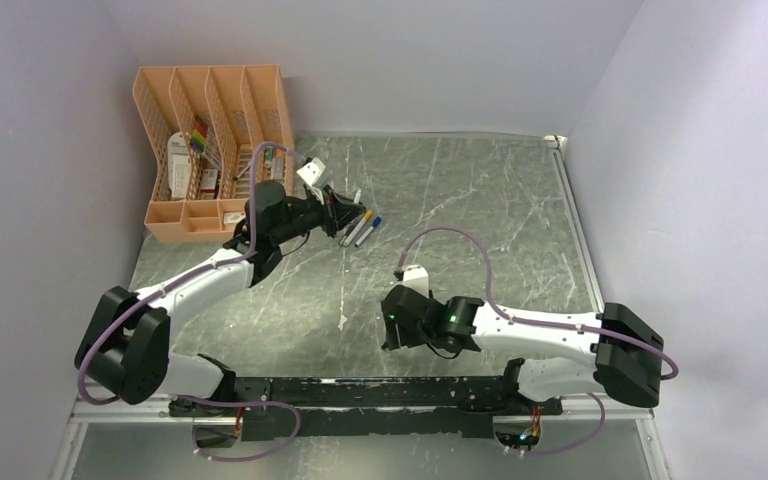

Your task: Insert the pens into the pen caps

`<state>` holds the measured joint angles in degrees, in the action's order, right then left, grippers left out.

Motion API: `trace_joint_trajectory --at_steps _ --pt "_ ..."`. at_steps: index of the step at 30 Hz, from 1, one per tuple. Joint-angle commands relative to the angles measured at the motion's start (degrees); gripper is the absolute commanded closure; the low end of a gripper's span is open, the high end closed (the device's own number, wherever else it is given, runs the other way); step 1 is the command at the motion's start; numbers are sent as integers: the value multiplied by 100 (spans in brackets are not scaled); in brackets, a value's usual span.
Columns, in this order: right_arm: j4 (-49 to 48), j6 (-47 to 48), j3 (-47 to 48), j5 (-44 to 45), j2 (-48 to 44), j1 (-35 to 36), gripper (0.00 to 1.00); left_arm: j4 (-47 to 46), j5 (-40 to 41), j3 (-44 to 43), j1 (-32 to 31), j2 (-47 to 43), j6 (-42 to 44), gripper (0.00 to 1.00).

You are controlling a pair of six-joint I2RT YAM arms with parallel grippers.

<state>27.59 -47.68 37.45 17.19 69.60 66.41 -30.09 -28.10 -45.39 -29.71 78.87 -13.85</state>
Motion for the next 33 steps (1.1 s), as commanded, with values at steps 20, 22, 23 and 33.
trace_joint_trajectory --at_steps 20,22,23,33 --pt "-179 -272 485 -110 1109 355 48 -77 224 218 36 -409 -92 93" --pt "-287 -286 421 -207 1230 360 50 -81 236 265 36 -453 -105 93" --pt "-299 -304 406 -219 1267 357 53 -99 238 294 37 -471 -109 93" --pt "-426 -167 454 -237 1425 362 54 2 296 356 40 -564 -51 93"
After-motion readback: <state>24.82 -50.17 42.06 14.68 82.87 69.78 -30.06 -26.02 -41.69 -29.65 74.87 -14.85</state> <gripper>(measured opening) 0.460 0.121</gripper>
